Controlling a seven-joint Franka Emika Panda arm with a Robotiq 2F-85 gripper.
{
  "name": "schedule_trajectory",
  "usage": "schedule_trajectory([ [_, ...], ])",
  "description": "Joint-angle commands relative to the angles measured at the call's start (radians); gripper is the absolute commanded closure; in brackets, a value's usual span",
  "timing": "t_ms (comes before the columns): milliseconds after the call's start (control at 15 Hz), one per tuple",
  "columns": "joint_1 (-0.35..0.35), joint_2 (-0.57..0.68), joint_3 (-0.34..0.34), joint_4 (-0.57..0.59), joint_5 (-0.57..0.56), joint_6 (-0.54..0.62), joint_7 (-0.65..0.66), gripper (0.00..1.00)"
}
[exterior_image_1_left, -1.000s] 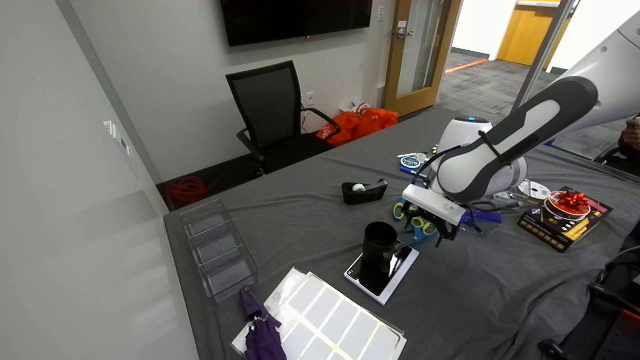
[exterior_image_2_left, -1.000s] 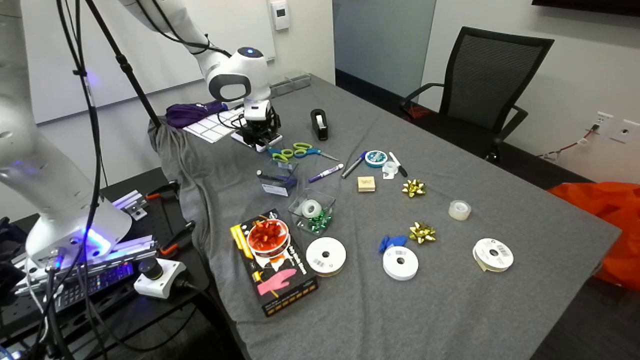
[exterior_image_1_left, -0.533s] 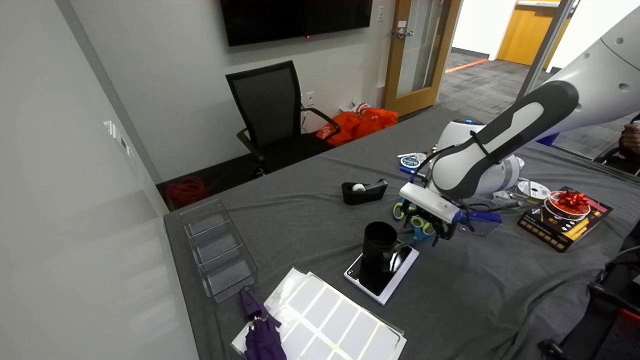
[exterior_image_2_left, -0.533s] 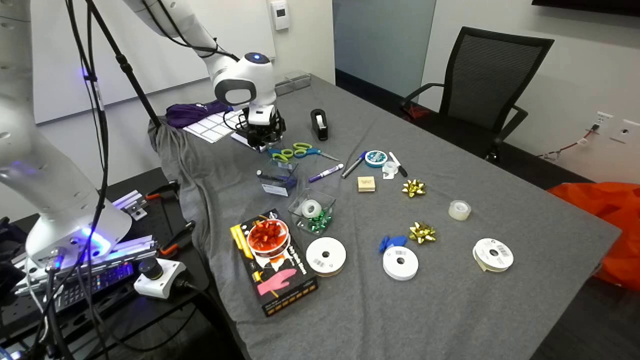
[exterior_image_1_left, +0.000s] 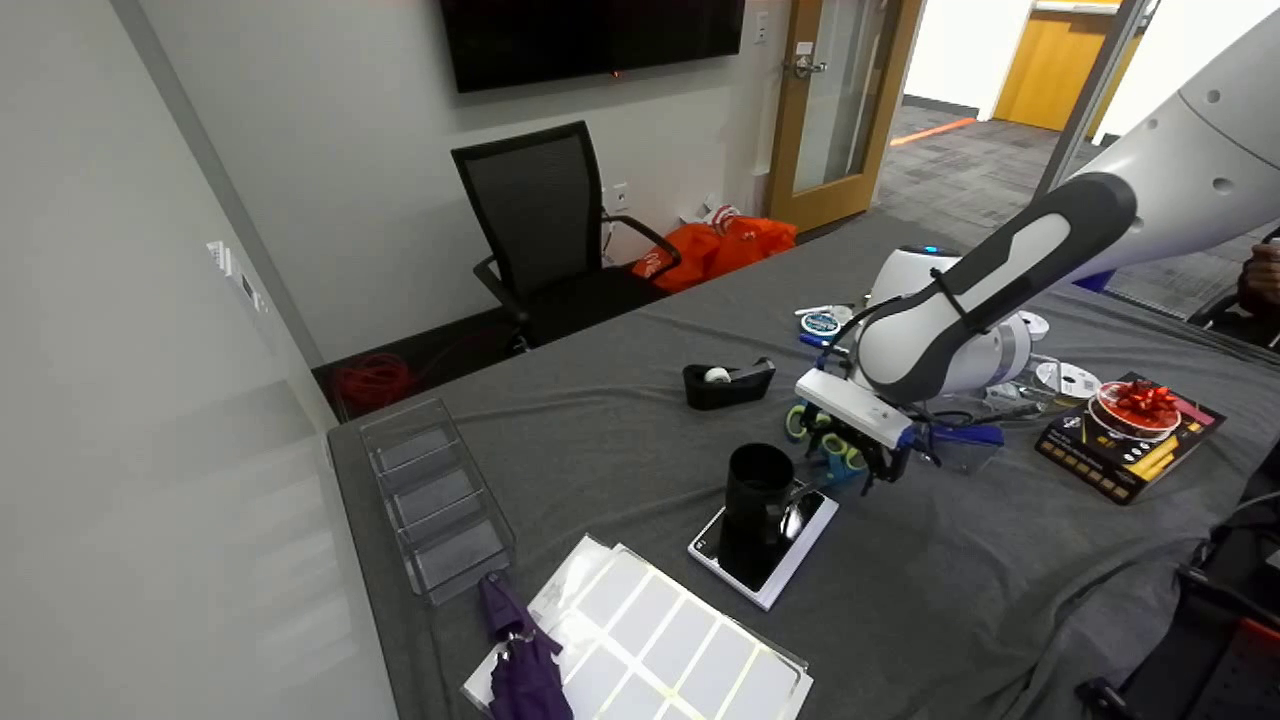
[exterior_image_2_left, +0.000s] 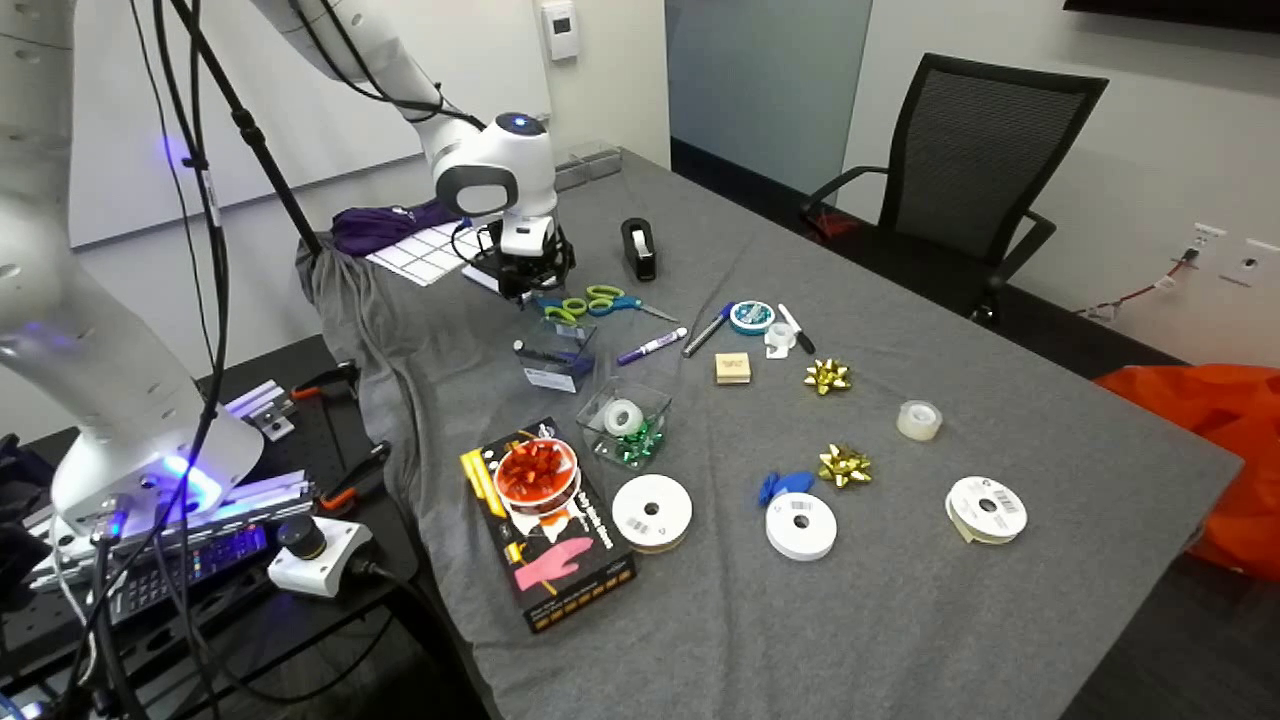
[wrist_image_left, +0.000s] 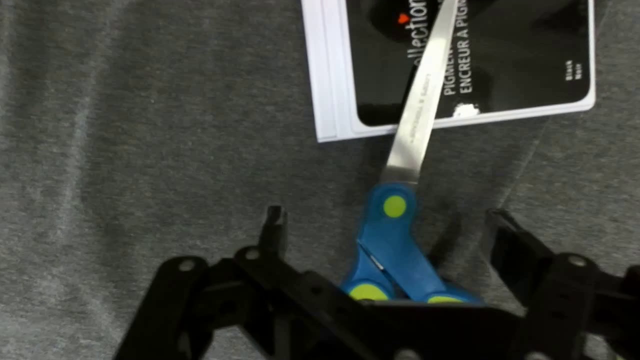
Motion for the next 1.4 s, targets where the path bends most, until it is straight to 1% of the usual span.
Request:
schedule_trajectory([
  [0,-0.025,0.012,0.016,0.023,0.029,-0.02,-0.011,0.28],
  [67,-0.026,0.012,0.017,0.024,0.031,-0.019,-0.011,0.33],
  [133,-0.027,0.012,0.016,0.025,0.033,-0.018,-0.011,0.42],
  [533,-0.025,0.017,0.013,0.029,0.036,-0.016,-0.007,0.85],
  [667,-0.024,0.019,0.012,0.029,0.035,-0.016,-0.006,0.97],
  [733,-0.024,0.019,0.012,0.031,0.034,-0.017,-0.005,0.94],
  [800,-0.025,0.019,0.013,0.031,0.034,-0.018,-0.005,0.94],
  [1133,-0.031,0.003,0.017,0.029,0.037,-0.036,-0.012,0.94],
  [1333,-0.04,-0.022,0.023,0.025,0.039,-0.071,-0.02,0.94],
])
